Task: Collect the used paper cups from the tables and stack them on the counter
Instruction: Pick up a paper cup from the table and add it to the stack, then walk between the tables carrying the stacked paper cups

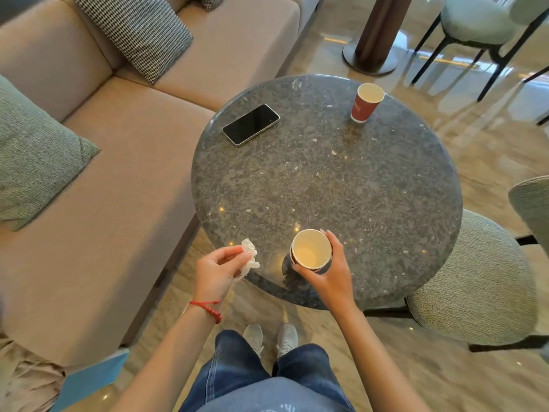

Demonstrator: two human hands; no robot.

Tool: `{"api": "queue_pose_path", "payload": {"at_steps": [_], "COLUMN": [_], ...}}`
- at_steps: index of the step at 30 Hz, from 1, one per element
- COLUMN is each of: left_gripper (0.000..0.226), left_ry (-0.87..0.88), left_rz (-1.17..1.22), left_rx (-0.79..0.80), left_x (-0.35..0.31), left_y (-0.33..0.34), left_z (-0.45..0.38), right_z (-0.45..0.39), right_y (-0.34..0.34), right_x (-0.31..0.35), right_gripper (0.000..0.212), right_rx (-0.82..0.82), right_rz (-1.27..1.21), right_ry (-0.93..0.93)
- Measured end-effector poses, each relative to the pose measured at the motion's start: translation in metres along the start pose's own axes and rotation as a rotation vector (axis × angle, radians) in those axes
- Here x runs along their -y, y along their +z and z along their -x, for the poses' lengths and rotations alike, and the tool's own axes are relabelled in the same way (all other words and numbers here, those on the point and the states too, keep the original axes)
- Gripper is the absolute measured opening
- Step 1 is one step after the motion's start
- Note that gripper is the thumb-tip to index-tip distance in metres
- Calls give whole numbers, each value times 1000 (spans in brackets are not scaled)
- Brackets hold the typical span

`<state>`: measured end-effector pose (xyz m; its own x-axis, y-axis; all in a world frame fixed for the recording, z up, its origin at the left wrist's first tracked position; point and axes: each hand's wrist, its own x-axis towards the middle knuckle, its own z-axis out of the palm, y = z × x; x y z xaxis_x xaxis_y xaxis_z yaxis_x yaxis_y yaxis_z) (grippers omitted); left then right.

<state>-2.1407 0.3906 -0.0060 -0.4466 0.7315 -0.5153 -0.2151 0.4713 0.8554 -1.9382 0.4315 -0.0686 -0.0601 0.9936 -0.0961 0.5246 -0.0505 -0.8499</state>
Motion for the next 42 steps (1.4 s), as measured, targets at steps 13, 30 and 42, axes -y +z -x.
{"api": "queue_pose_path", "payload": {"at_steps": [13, 30, 42], "left_gripper": [12, 13, 7], "left_ry": [-36, -38, 68], "left_rz": [40, -167, -415], "left_rx": [-29, 313, 699], "left_x": [5, 10, 46], "left_y": [-9, 45, 178], "left_z": [-2, 11, 114], "right_z": [2, 75, 208], "right_y": [24, -40, -130], "right_x": [-16, -1, -57], "right_gripper": [81, 64, 57], "right_rx": [-30, -302, -744], "right_rz": [-130, -355, -480], "right_ry": [120, 293, 438]}}
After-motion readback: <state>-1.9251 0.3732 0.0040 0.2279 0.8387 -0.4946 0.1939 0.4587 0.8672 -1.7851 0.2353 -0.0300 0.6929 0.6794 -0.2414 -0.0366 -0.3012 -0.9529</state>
